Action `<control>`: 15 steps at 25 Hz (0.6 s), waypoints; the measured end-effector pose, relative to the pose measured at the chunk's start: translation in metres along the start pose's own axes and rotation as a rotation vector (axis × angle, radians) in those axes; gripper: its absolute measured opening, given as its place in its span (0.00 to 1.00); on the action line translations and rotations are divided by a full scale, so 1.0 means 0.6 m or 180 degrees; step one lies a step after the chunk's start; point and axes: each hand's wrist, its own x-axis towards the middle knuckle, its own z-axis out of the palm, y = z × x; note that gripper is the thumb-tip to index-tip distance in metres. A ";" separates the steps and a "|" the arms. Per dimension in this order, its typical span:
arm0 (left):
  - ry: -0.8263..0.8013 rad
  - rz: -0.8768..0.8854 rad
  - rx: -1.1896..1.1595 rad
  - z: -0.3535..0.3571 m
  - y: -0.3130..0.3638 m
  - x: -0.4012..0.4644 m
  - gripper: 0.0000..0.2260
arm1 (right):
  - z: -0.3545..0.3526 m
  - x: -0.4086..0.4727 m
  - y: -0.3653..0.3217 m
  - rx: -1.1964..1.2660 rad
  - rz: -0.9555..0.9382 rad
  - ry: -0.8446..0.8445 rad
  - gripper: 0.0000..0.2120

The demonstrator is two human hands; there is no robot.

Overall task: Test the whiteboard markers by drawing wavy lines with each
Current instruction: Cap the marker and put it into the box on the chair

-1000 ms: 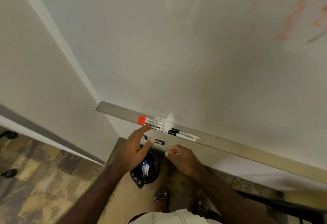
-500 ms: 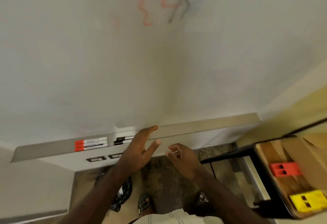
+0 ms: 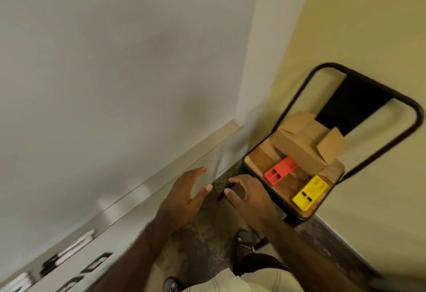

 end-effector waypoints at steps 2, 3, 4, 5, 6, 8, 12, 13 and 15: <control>-0.0124 0.0147 0.0051 0.050 0.041 0.050 0.24 | -0.056 0.009 0.053 0.0013 -0.0015 0.0331 0.14; -0.0181 0.0218 0.0063 0.073 0.063 0.075 0.23 | -0.083 0.015 0.078 -0.0019 -0.0012 0.0485 0.14; -0.0215 0.0310 0.0068 0.093 0.085 0.099 0.22 | -0.107 0.022 0.101 -0.0069 0.0000 0.0621 0.14; -0.0257 0.0410 0.0079 0.115 0.108 0.124 0.21 | -0.133 0.029 0.124 -0.0127 0.0030 0.0754 0.14; -0.0288 0.0511 0.0095 0.135 0.128 0.148 0.21 | -0.157 0.036 0.146 -0.0178 0.0062 0.0862 0.15; -0.0370 0.0657 0.0128 0.178 0.168 0.195 0.23 | -0.206 0.049 0.186 -0.0265 0.0177 0.0993 0.17; -0.0528 0.0905 0.0383 0.240 0.232 0.272 0.23 | -0.272 0.078 0.235 -0.0758 0.0370 0.0937 0.23; -0.0664 0.0872 0.0489 0.250 0.246 0.288 0.23 | -0.286 0.086 0.242 -0.0881 0.0425 0.0882 0.24; -0.0907 0.0865 0.0697 0.266 0.267 0.323 0.23 | -0.306 0.104 0.254 -0.1097 0.0529 0.0715 0.29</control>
